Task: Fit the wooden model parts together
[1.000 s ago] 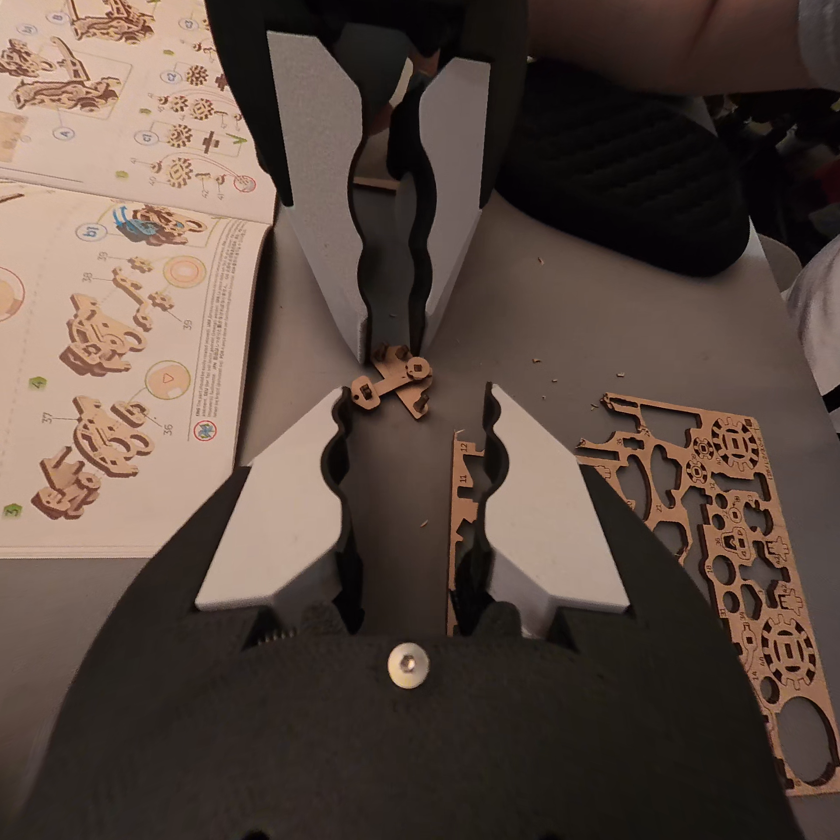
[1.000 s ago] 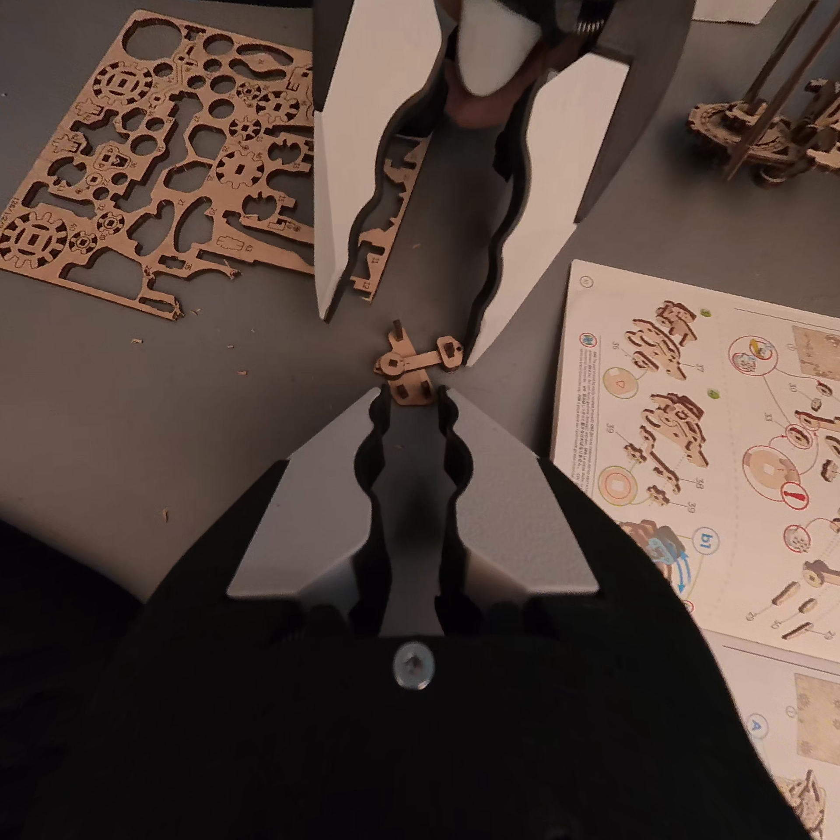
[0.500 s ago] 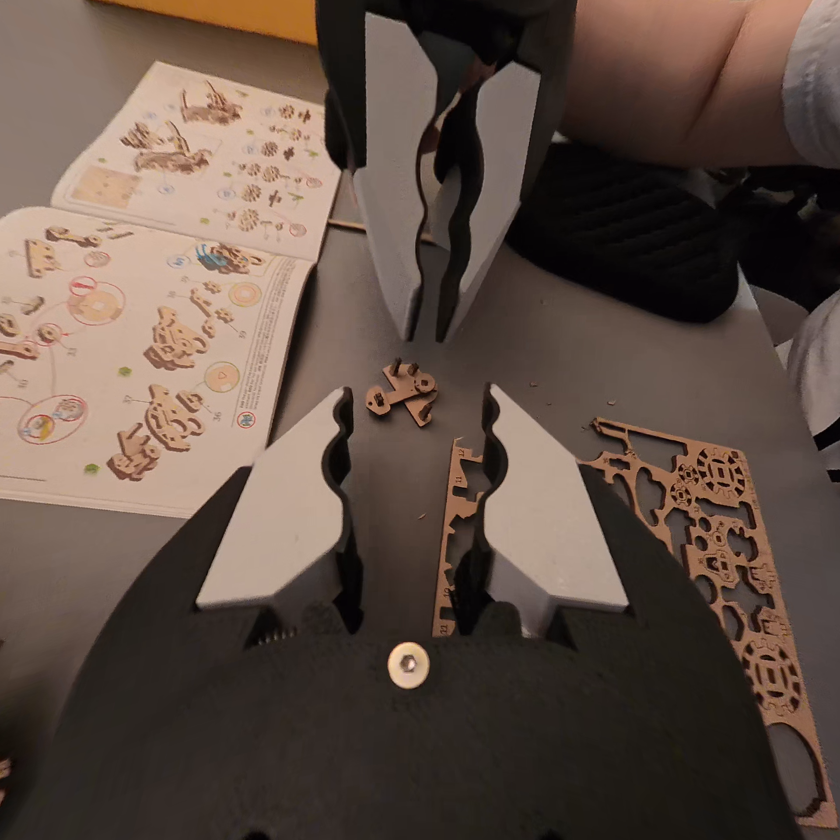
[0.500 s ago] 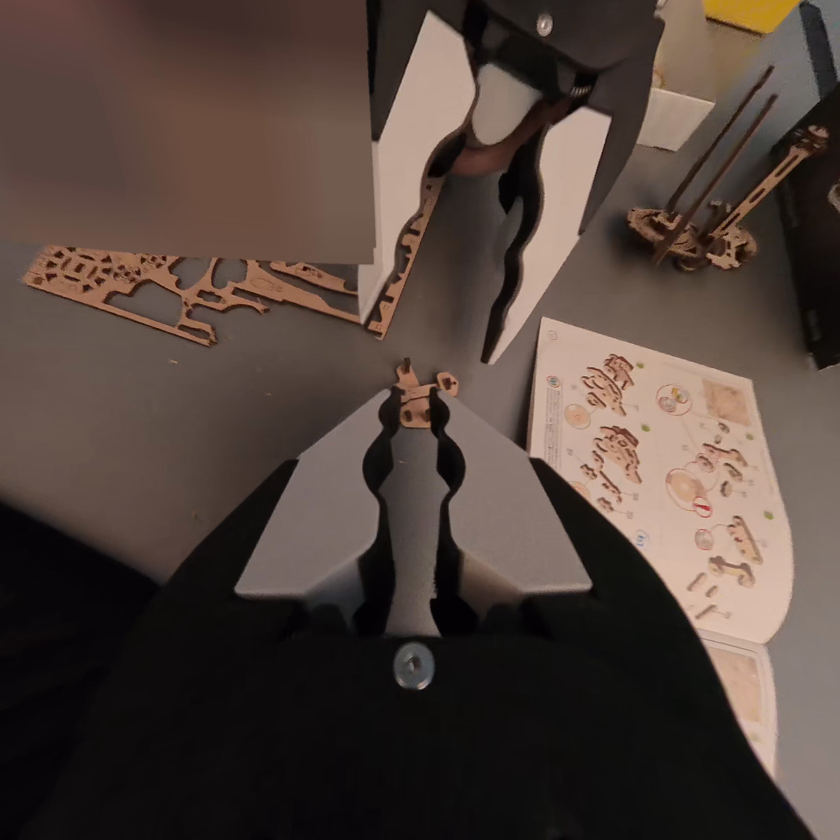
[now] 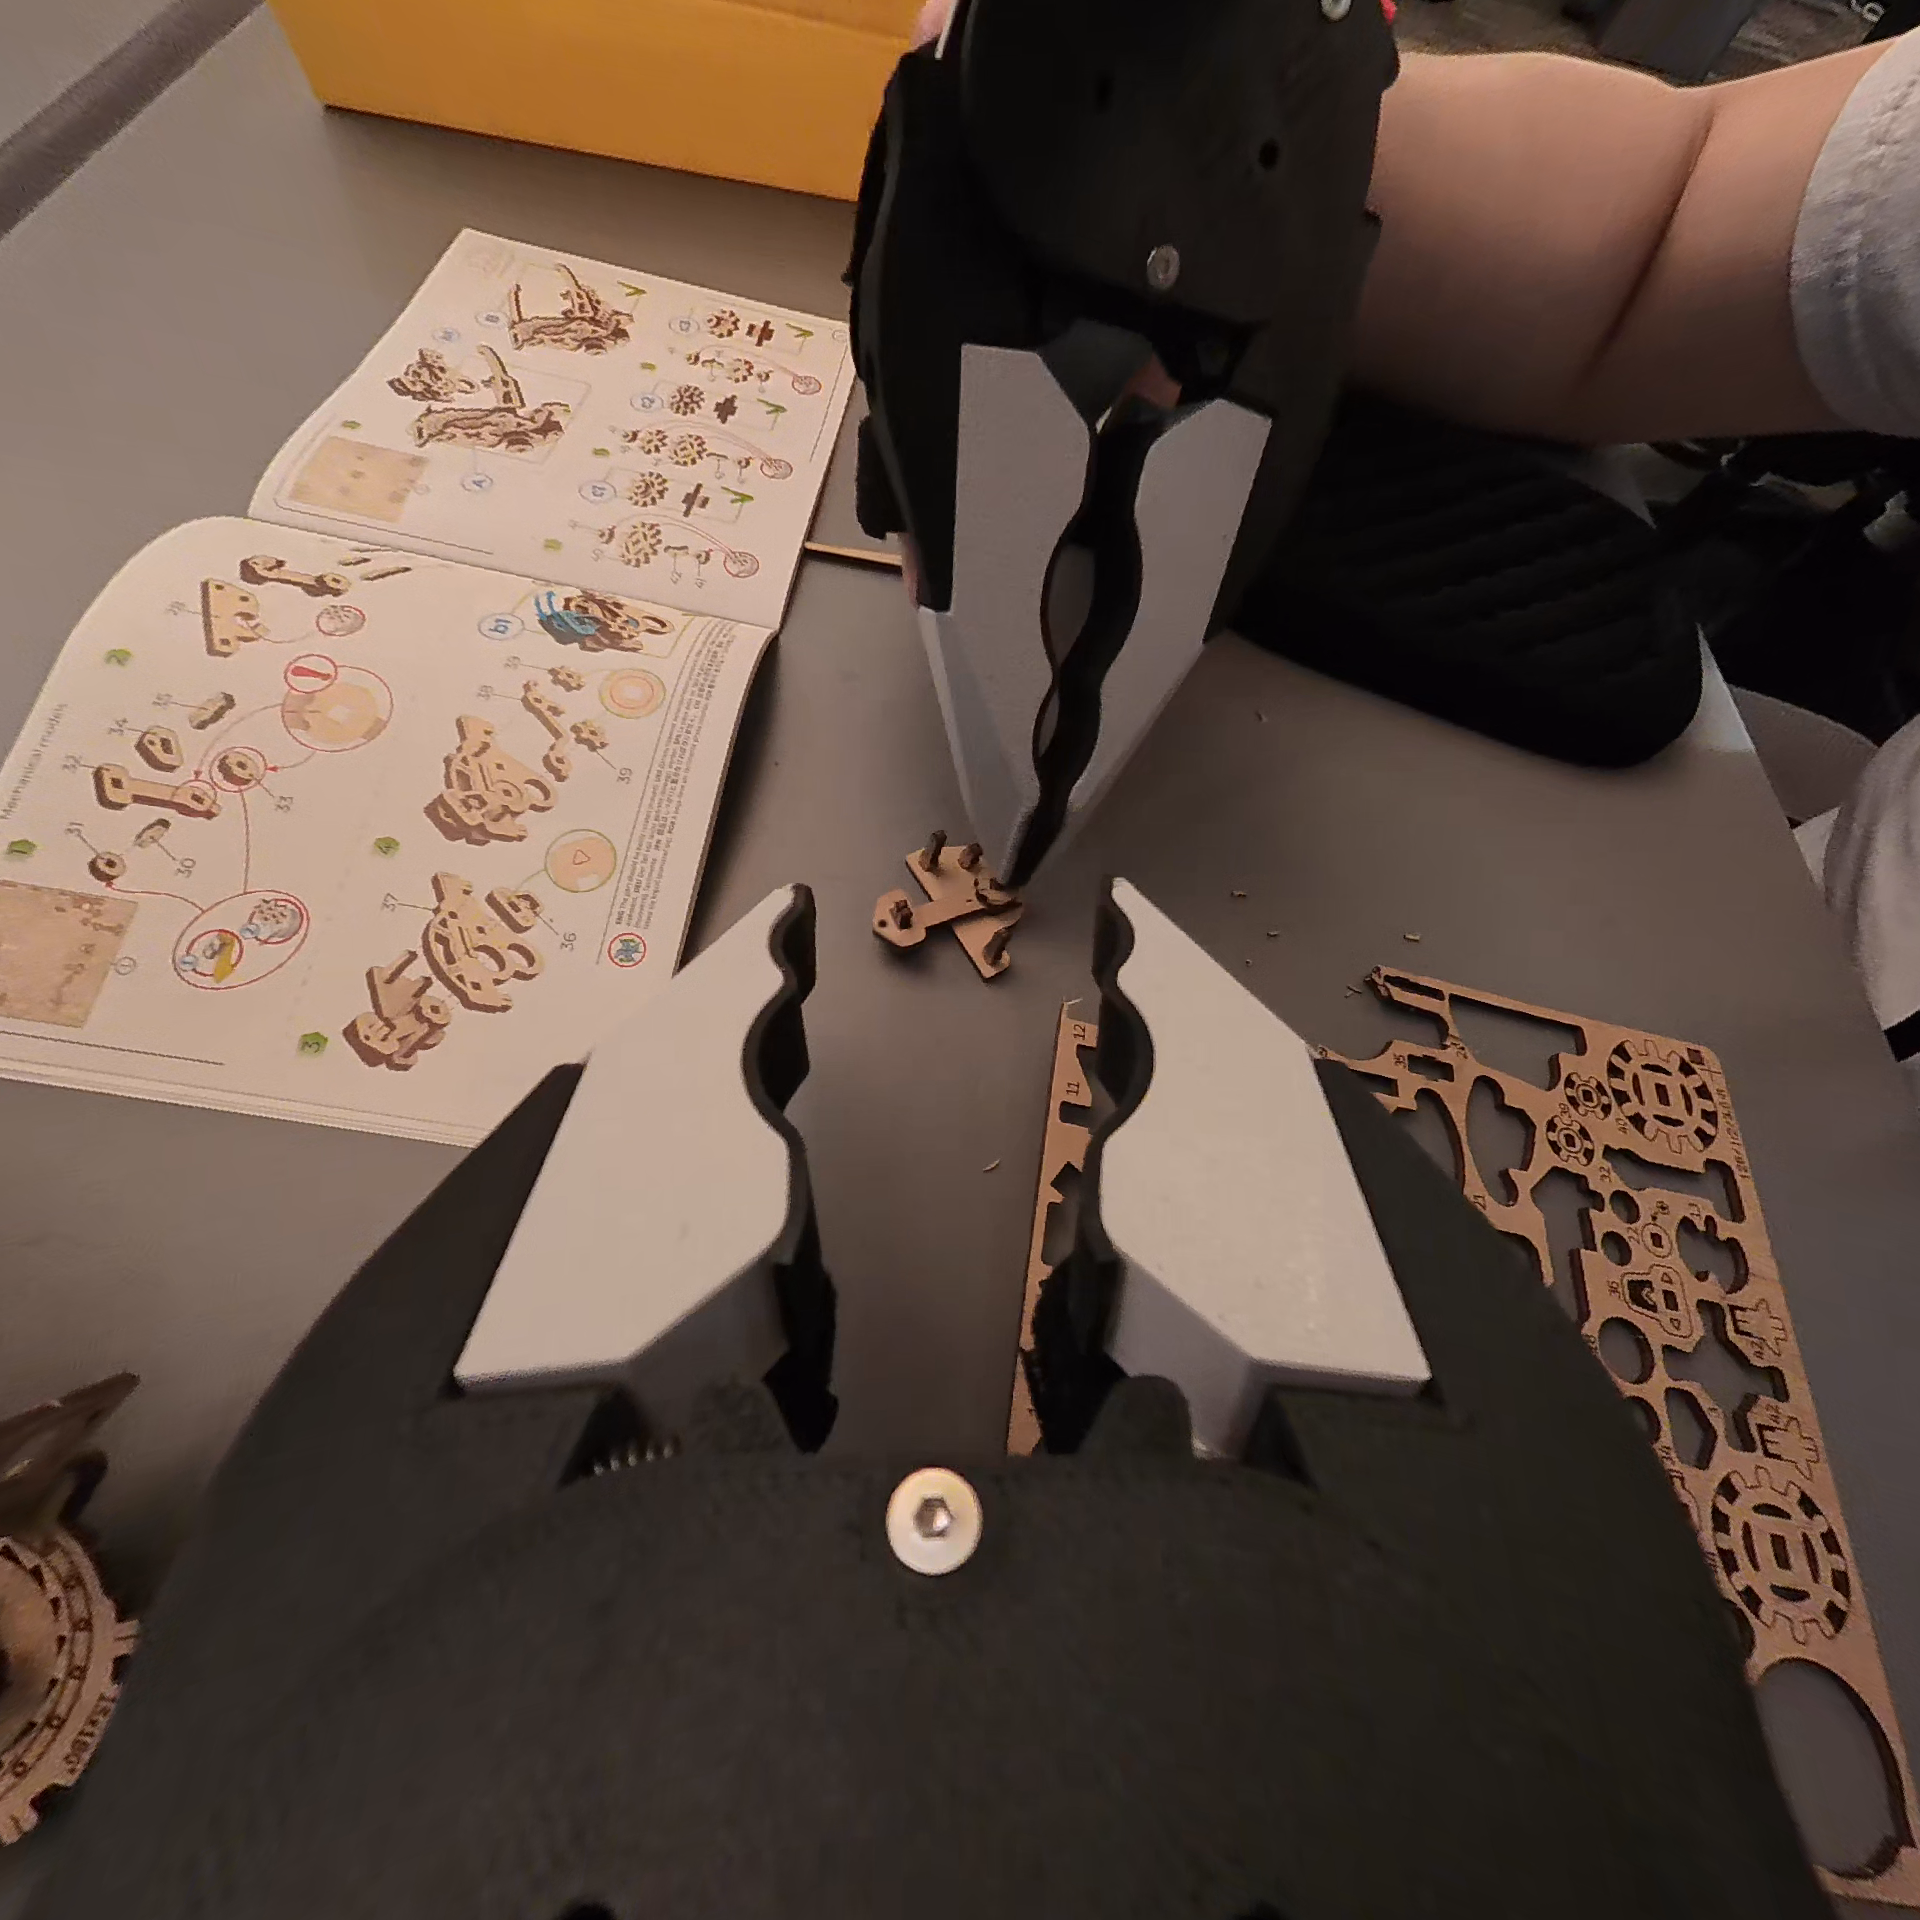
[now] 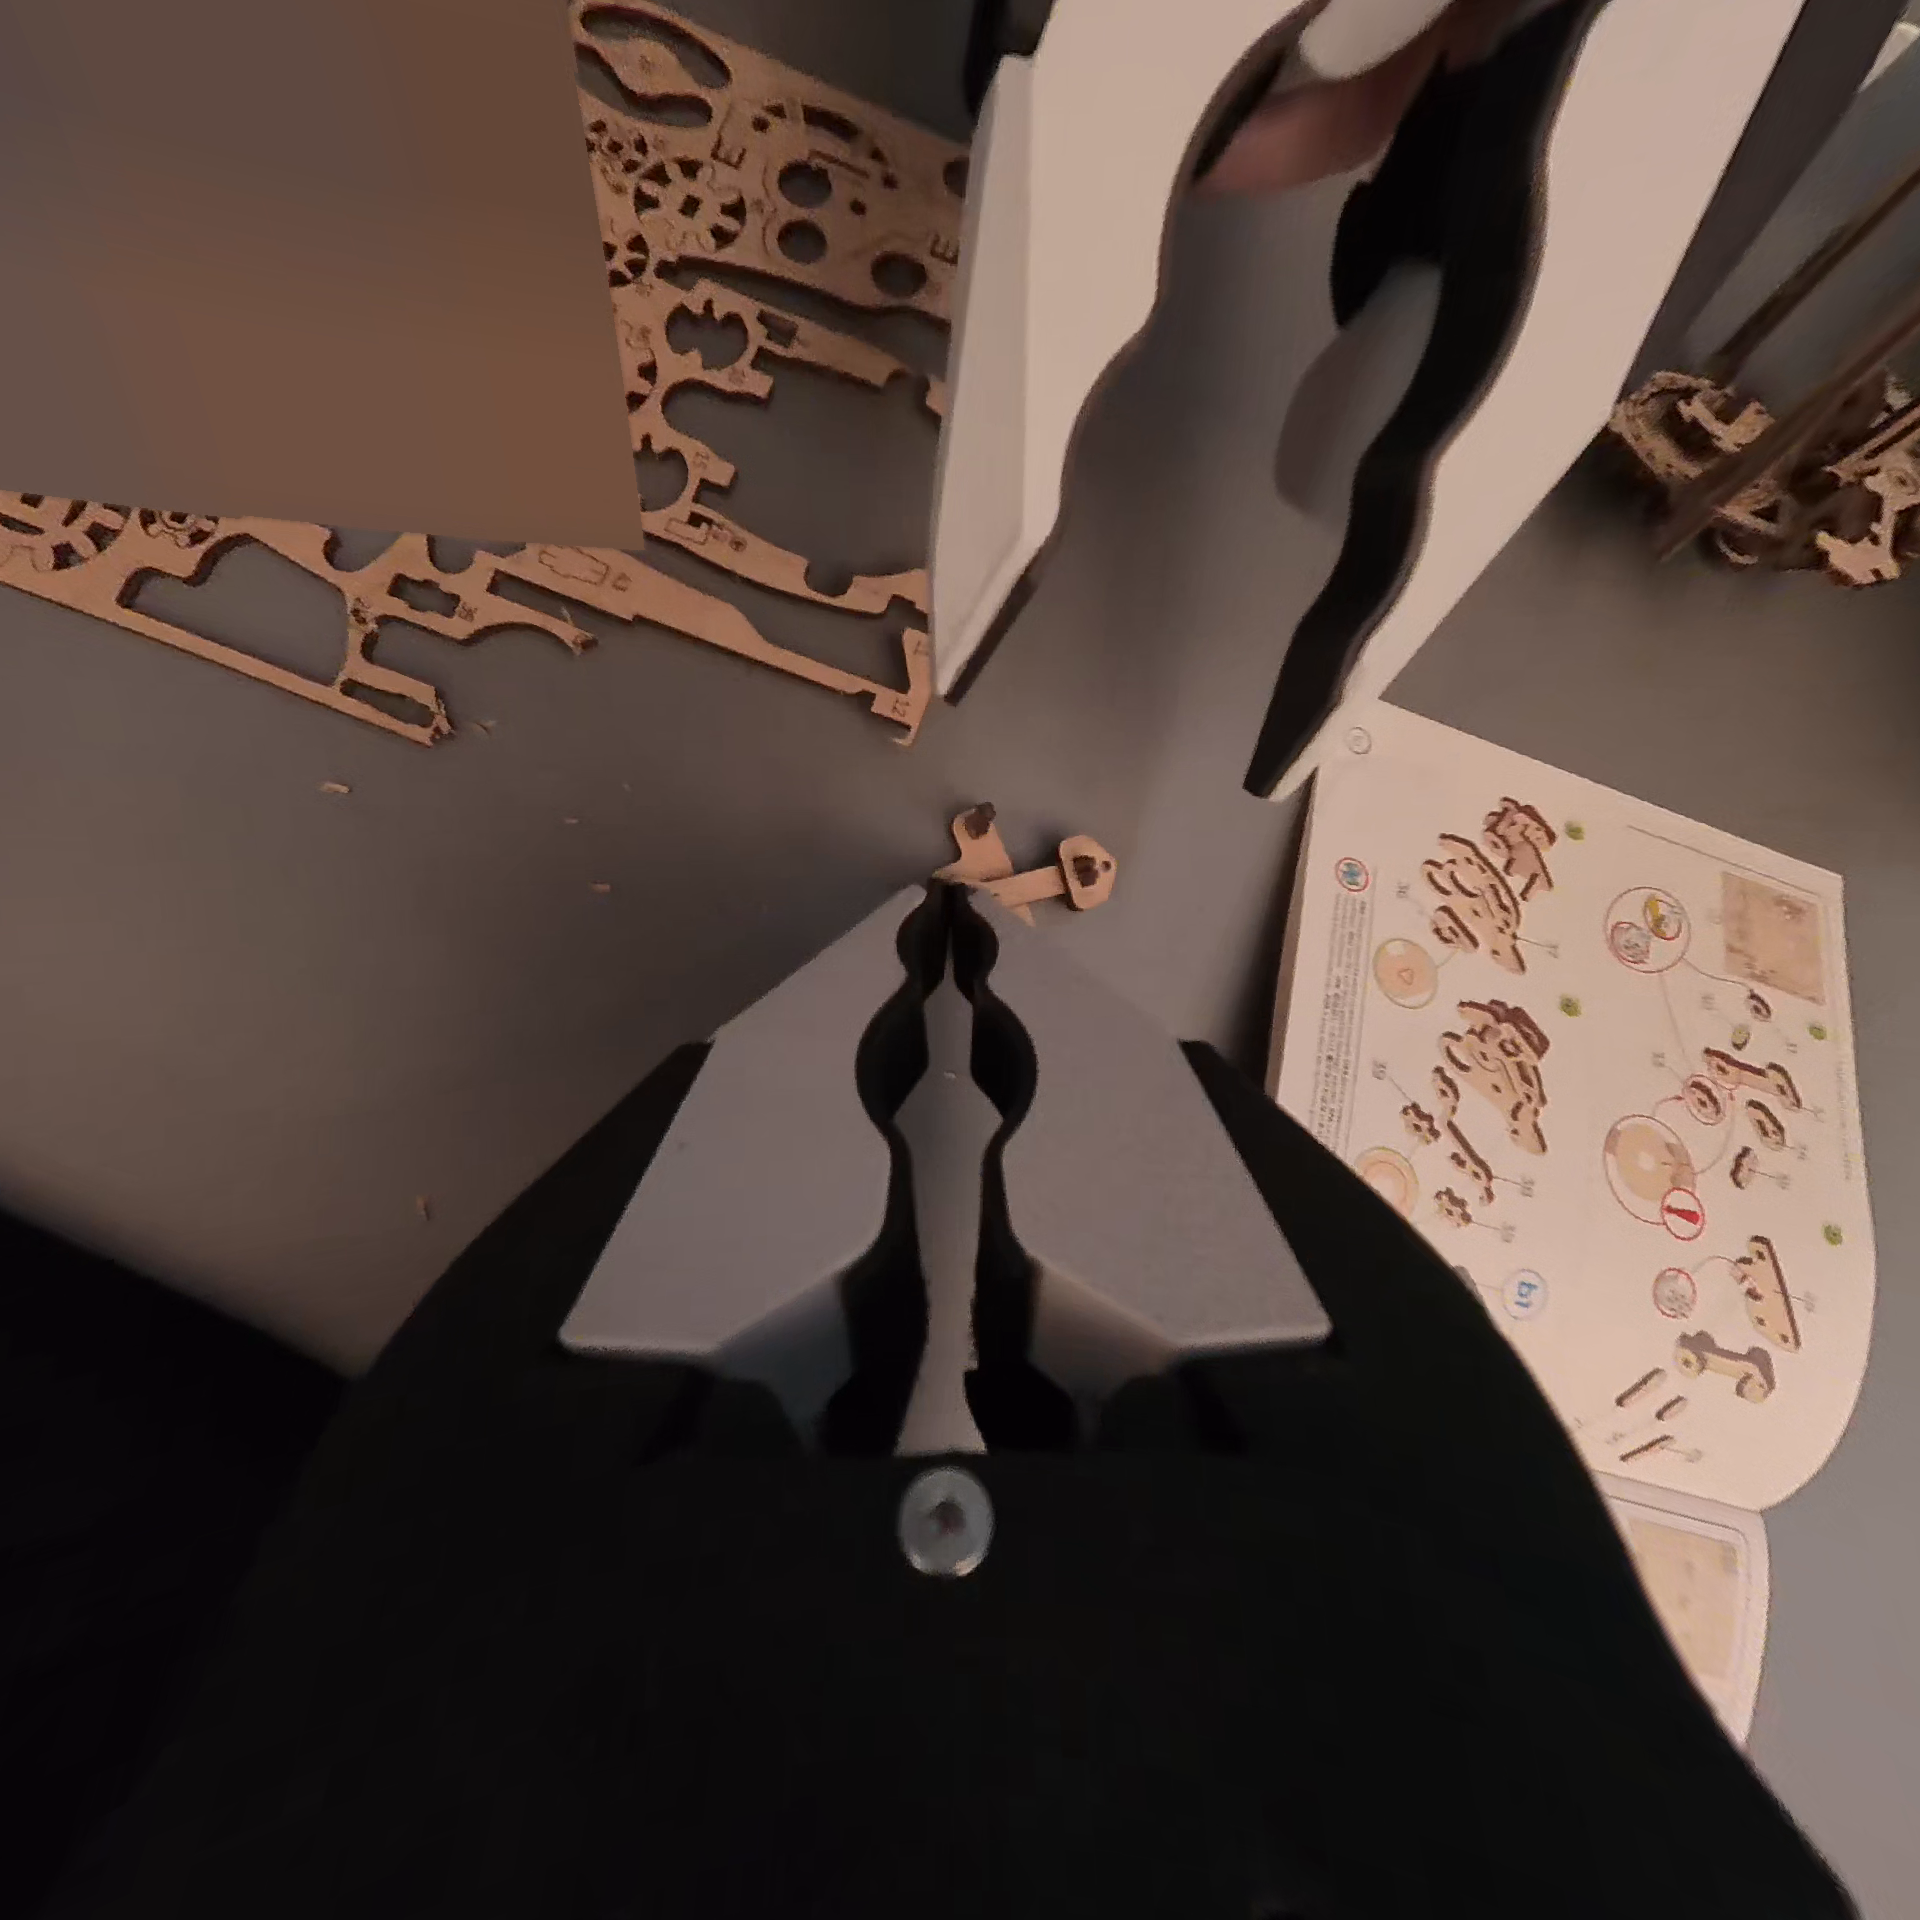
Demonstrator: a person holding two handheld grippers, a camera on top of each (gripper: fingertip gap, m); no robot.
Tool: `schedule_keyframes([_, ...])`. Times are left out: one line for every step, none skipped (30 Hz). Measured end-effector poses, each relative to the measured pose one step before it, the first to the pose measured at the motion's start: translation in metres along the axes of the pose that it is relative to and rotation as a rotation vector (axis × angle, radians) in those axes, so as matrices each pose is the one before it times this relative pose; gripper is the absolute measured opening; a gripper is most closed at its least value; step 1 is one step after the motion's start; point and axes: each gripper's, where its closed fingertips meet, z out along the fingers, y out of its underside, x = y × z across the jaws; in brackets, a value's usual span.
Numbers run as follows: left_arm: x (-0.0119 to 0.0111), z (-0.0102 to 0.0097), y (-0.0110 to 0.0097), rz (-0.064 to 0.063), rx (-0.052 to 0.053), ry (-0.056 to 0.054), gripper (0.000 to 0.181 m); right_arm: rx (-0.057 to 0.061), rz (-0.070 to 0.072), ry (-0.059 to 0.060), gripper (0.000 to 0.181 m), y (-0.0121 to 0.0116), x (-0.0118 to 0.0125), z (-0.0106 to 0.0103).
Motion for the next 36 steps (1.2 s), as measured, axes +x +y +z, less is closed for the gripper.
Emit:
schedule_keyframes([0.00031,0.00002,-0.00020,0.0013,0.0000,0.0007,0.052,0.0006,-0.0046,0.0049,0.000,-0.00040,0.00012,0.00011])
schedule_keyframes([0.00015,0.00000,-0.00005,0.0010,-0.0004,0.0002,0.052,-0.0005,-0.0051,0.0032,0.000,-0.00009,-0.00002,-0.00009])
schedule_keyframes([-0.00003,0.00014,-0.00023,0.0009,0.0005,-0.0009,0.052,-0.0002,-0.0019,0.0008,0.000,-0.00015,-0.00016,-0.00009])
schedule_keyframes([0.00000,-0.00001,-0.00010,0.0003,0.0000,-0.0006,0.052,0.0001,-0.0024,-0.0003,0.000,-0.00044,-0.00040,-0.00043])
schedule_keyframes([-0.00004,-0.00010,-0.00007,-0.0005,0.0000,0.0000,0.052,0.0083,-0.0085,0.0064,0.000,-0.00175,0.00016,-0.00177])
schedule_keyframes([-0.00011,-0.00030,-0.00003,0.0003,-0.0001,-0.0008,0.052,0.0188,-0.0123,0.0141,0.000,-0.00350,0.00131,-0.00385])
schedule_keyframes([-0.00022,-0.00084,0.00001,0.0027,-0.0003,-0.0022,0.052,0.0223,-0.0096,0.0102,0.000,-0.00365,0.00129,-0.00545])
schedule_keyframes([-0.00047,-0.00137,-0.00051,0.0023,0.0025,-0.0048,0.052,0.0207,-0.0025,0.0117,0.000,-0.00242,0.00237,-0.00608])
schedule_keyframes([-0.00052,-0.00160,-0.00103,0.0003,0.0054,-0.0050,0.052,0.0162,0.0049,0.0150,0.002,0.00014,0.00370,-0.00567])
schedule_keyframes([0.00012,-0.00178,-0.00154,-0.0004,0.0097,-0.0023,0.052,0.0142,0.0141,0.0125,0.007,0.00275,0.00386,-0.00383])
schedule_keyframes([0.00004,-0.00157,-0.00175,-0.0013,0.0124,-0.0018,0.052,0.0106,0.0260,-0.0001,0.015,0.00458,0.00225,-0.00117])
schedule_keyframes([-0.00004,-0.00122,-0.00119,-0.0012,0.0089,-0.0020,0.051,-0.0005,0.0317,-0.0179,0.023,0.00597,-0.00031,0.00159])
schedule_keyframes([-0.00010,-0.00083,-0.00024,0.0025,0.0031,-0.0013,0.051,-0.0080,0.0256,-0.0241,0.025,0.00595,-0.00162,0.00344])
schedule_keyframes([-0.00097,-0.00047,0.00047,0.0042,-0.0022,-0.0044,0.051,-0.0082,0.0098,-0.0143,0.026,0.00423,-0.00071,0.00434])
schedule_keyframes([-0.00158,-0.00026,0.00055,0.0017,-0.0013,-0.0065,0.051,-0.0042,-0.0024,-0.0044,0.027,0.00221,0.00051,0.00429])
schedule_keyframes([-0.00114,-0.00017,0.00007,-0.0025,0.0022,-0.0013,0.052,0.0007,-0.0035,-0.0114,0.030,0.00022,-0.00072,0.00387])
schedule_keyframes([-0.00037,-0.00016,-0.00028,-0.0067,0.0041,0.0034,0.051,-0.0008,0.0030,-0.0195,0.031,-0.00046,-0.00192,0.00326])
schedule_keyframes([-0.00034,-0.00006,-0.00030,-0.0080,0.0045,0.0039,0.051,-0.0095,0.0058,-0.0169,0.032,0.00095,-0.00163,0.00286])
schedule_keyframes([-0.00009,-0.00011,-0.00006,-0.0060,0.0042,0.0034,0.051,-0.0020,0.0074,-0.0082,0.032,0.00005,-0.00047,0.00192])
schedule_keyframes([-0.00050,0.00000,0.00022,-0.0023,0.0012,0.0003,0.051,0.0076,0.0091,0.0038,0.029,-0.00110,0.00118,0.00042])
schedule_keyframes([-0.00056,0.00001,0.00066,0.0008,-0.0015,-0.0011,0.051,-0.0086,0.0087,0.0008,0.021,0.00172,0.00074,0.00015])
schedule_keyframes([-0.00058,0.00012,0.00080,0.0010,-0.0034,-0.0019,0.051,-0.0058,0.0216,-0.0053,0.019,0.00088,-0.00052,-0.00062])
schedule_keyframes([-0.00073,0.00019,0.00062,-0.0003,-0.0023,-0.0021,0.051,-0.0069,0.0215,0.0059,0.019,0.00110,0.00056,-0.00082])
schedule_keyframes([-0.00024,0.00014,0.00046,-0.0016,-0.0004,0.0009,0.051,-0.0043,0.0230,0.0182,0.019,0.00087,0.00156,-0.00094])
schedule_keyframes([-0.00065,0.00005,0.00030,-0.0033,0.0003,-0.0017,0.051,0.0020,0.0254,0.0182,0.020,0.00056,0.00051,-0.00053])
schedule_keyframes([-0.00093,0.00001,0.00013,-0.0039,0.0009,-0.0034,0.051,0.0036,0.0279,0.0212,0.020,0.00040,0.00020,-0.00024])
schedule_keyframes([-0.00056,-0.00022,0.00028,-0.0043,0.0009,-0.0017,0.051,-0.0059,0.0250,0.0272,0.019,0.00094,0.00099,-0.00086])
schedule_keyframes([-0.00047,-0.00032,0.00009,-0.0047,0.0024,-0.0019,0.051,-0.0118,0.0346,0.0333,0.019,0.00154,0.00157,-0.00146])
schedule_keyframes([-0.00033,-0.00042,-0.00030,-0.0043,0.0036,-0.0020,0.050,0.0006,0.0385,0.0300,0.019,0.00109,-0.00041,-0.00129])
schedule_keyframes([0.00020,-0.00055,-0.00055,-0.0017,0.0038,0.0012,0.050,0.0108,0.0274,0.0281,0.019,0.00061,-0.00171,-0.00073])
schedule_keyframes([0.00020,-0.00048,-0.00100,0.0012,0.0037,0.0008,0.050,0.0100,0.0177,0.0316,0.019,0.00048,-0.00112,-0.00036])
schedule_keyframes([-0.00018,-0.00039,-0.00081,0.0029,0.0035,-0.0009,0.050,0.0099,0.0102,0.0290,0.019,-0.00006,-0.00078,-0.00033])
schedule_keyframes([-0.00049,-0.00011,-0.00034,0.0005,0.0019,-0.0001,0.050,0.0023,0.0112,0.0241,0.019,0.00022,0.00006,-0.00046])
schedule_keyframes([-0.00089,-0.00002,-0.00001,-0.0039,0.0016,-0.0002,0.050,-0.0044,0.0206,0.0164,0.019,0.00042,0.00022,-0.00031])
schedule_keyframes([-0.00087,0.00026,0.00021,-0.0055,0.0007,0.0009,0.050,-0.0042,0.0112,0.0072,0.019,0.00007,-0.00109,-0.00016])
schedule_keyframes([-0.00077,0.00001,0.00063,-0.0049,-0.0007,0.0006,0.050,0.0006,0.0007,-0.0009,0.019,-0.00026,-0.00264,0.00002])
